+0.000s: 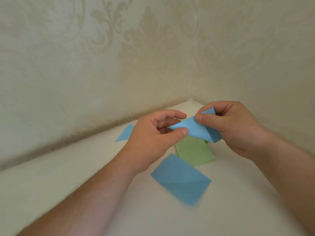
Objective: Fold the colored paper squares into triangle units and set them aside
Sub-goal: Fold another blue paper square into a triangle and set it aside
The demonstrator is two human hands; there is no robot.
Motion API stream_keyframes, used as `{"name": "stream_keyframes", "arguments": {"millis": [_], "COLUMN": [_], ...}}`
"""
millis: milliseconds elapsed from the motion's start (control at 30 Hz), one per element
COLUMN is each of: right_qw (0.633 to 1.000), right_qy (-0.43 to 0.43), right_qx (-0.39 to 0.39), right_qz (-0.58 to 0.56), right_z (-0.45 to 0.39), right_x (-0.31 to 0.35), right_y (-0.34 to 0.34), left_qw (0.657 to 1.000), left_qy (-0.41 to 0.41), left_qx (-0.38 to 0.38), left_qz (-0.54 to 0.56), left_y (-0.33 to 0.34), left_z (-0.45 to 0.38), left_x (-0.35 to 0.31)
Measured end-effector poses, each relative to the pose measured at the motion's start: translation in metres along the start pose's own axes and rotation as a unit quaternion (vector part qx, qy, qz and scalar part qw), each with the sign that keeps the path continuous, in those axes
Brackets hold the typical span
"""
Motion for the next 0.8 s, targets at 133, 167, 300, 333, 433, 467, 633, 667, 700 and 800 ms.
{"name": "stream_keyframes", "arguments": {"millis": [133,167,300,333,433,467,633,667,700,800], "right_qw": [0.998,0.997,0.995,0.994,0.992,0.991,0.990,0.990,0.990,0.991], "right_qy": [-0.043,-0.054,-0.085,-0.093,-0.115,-0.120,-0.128,-0.129,-0.128,-0.124], "right_qx": [-0.024,-0.028,-0.033,-0.031,-0.031,-0.033,-0.046,-0.048,-0.050,-0.052], "right_qz": [-0.035,-0.040,-0.048,-0.048,-0.046,-0.043,-0.027,-0.025,-0.024,-0.023], "right_z": [0.001,0.001,0.002,0.002,0.003,0.003,0.001,0.001,0.001,0.001], "right_x": [0.002,0.002,0.003,0.004,0.006,0.006,0.004,0.004,0.004,0.004], "right_y": [0.002,0.003,0.005,0.005,0.005,0.005,0.002,0.002,0.002,0.003], "left_qw": [0.998,0.998,0.994,0.993,0.989,0.988,0.988,0.988,0.988,0.988], "left_qy": [0.013,0.013,0.005,0.003,0.008,0.010,0.025,0.024,0.023,0.019], "left_qx": [-0.039,-0.045,-0.046,-0.046,-0.048,-0.052,-0.079,-0.082,-0.083,-0.080], "left_qz": [0.041,0.051,0.098,0.110,0.137,0.143,0.130,0.127,0.126,0.129], "left_y": [0.000,0.000,0.003,0.004,0.004,0.003,0.000,-0.001,-0.002,-0.002], "left_z": [-0.002,-0.002,-0.002,-0.002,-0.002,-0.001,-0.002,-0.002,-0.003,-0.002], "left_x": [-0.003,-0.003,-0.005,-0.006,-0.006,-0.007,-0.008,-0.009,-0.009,-0.011]}}
Point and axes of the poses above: each hand's wrist, its own z-axis away from the middle knuckle, its own y-axis out of the palm, x = y × z, the point moved 1 cm from there along -z, towards the middle knuckle, and after that the axes turned 10 degrees about -y, right-handed, at the moved point
